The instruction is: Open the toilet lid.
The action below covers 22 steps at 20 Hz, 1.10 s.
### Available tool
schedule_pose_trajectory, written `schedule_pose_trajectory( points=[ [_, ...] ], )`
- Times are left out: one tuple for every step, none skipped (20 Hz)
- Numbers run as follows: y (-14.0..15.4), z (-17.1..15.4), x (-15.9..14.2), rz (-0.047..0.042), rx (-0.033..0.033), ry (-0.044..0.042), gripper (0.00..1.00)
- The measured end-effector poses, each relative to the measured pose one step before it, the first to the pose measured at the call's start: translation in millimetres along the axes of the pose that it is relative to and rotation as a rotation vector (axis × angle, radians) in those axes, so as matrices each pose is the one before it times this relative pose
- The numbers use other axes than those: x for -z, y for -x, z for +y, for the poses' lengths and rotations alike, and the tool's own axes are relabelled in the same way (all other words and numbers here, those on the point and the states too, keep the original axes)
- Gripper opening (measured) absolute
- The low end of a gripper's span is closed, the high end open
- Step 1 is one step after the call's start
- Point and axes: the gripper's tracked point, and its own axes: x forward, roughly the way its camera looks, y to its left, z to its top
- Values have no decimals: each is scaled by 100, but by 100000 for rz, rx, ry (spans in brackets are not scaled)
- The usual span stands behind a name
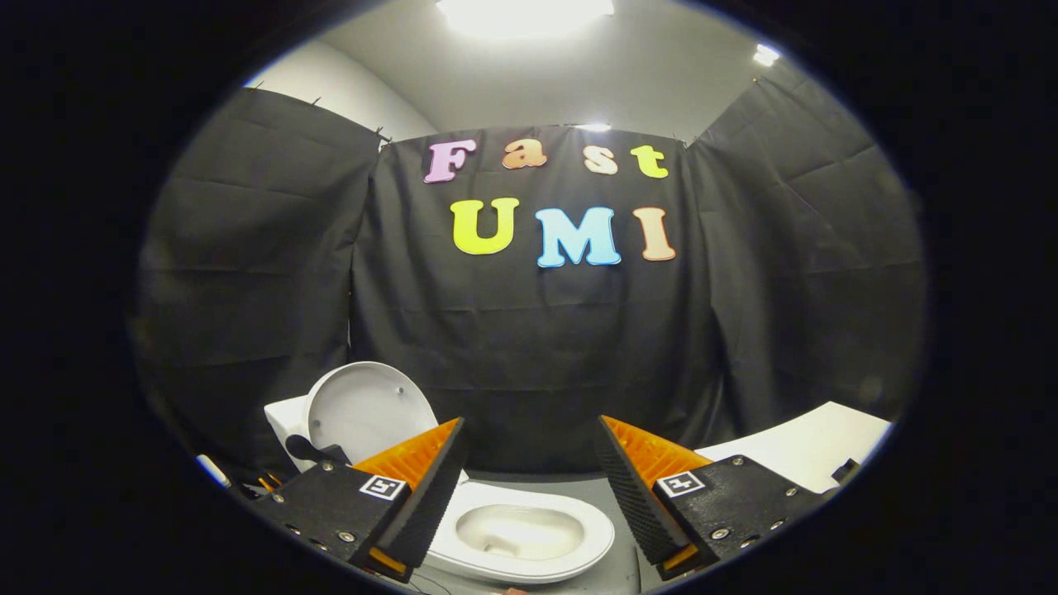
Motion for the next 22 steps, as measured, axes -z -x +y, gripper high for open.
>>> schedule_pose_trajectory(
  points=[
    [108,-168,438,-249,-1511,-236,94],
    [203,-177,320,-608,-1139,-419,94],
    [133,-311,62,-1217,-1312,-350,94],
    [215,-279,11,-1200,-563,-171,95],
    [87,-318,-109,-1186,-395,257,95],
    [198,-255,-180,-1603,-29,394,94],
    [87,-333,-237,-844,206,614,94],
    [-24,-221,113,-498,505,200,94],
    [-83,-142,88,-2,244,-334,95],
    [-36,-10,370,324,8,-681,95],
    [-16,63,209,351,-299,-449,95],
    [-27,110,197,641,-318,185,94],
    [-35,-19,322,520,133,593,94],
    [-109,81,299,567,-15,498,95],
    [-133,244,253,823,-432,80,95],
    [-36,263,343,642,-478,-266,95],
    [-76,232,54,218,-345,-189,95],
    [-31,206,84,296,1,-216,95],
    [-98,241,62,131,-205,-96,94],
    [-203,92,-51,16,368,-130,95],
    [-162,133,-53,-90,28,-184,95],
    [-136,157,-115,-127,-142,-262,95]
  ],
)
